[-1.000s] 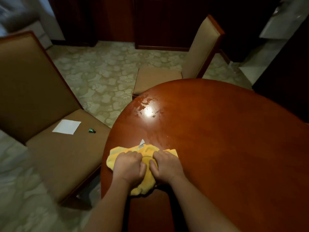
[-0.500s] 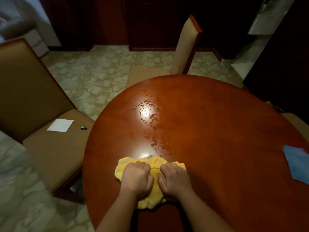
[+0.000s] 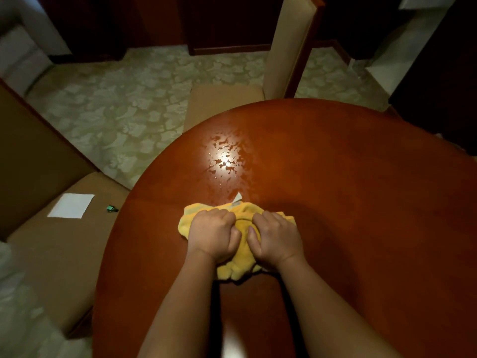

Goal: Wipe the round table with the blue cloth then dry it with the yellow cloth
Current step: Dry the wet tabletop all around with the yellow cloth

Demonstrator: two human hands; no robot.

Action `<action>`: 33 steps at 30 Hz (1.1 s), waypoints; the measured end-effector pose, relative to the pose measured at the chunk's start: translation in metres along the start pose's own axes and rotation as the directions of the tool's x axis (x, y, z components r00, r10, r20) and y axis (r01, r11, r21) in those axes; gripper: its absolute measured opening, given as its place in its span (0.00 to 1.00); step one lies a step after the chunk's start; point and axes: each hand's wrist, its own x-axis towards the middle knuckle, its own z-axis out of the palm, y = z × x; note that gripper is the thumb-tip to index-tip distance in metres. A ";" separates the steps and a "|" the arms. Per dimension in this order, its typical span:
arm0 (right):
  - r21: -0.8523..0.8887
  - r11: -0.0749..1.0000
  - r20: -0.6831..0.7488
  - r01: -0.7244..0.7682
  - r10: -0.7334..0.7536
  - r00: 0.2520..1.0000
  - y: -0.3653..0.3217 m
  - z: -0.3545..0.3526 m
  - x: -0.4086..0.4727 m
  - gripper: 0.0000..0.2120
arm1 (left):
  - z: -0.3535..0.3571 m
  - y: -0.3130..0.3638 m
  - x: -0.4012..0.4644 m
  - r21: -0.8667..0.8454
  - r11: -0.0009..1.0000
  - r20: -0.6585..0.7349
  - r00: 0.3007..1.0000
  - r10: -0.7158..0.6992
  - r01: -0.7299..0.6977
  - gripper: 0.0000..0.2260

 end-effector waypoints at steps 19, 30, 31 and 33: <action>-0.118 0.988 0.053 -0.101 0.108 0.993 -0.005 -0.011 0.001 0.15 | 0.000 -0.001 0.008 0.058 0.996 0.057 0.996 0.070 -0.074 0.11; -0.032 0.997 0.132 -0.073 0.077 0.988 0.004 -0.088 -0.146 0.11 | -0.023 0.111 -0.105 -0.030 0.994 0.155 0.982 0.108 -0.105 0.10; -0.036 0.996 0.135 -0.081 0.085 0.987 0.007 -0.094 -0.155 0.11 | -0.023 0.120 -0.109 -0.042 0.993 0.155 0.981 0.118 -0.113 0.10; -0.052 0.995 0.132 -0.081 0.087 0.987 0.011 -0.101 -0.164 0.11 | -0.021 0.131 -0.113 -0.070 0.991 0.157 0.979 0.127 -0.118 0.09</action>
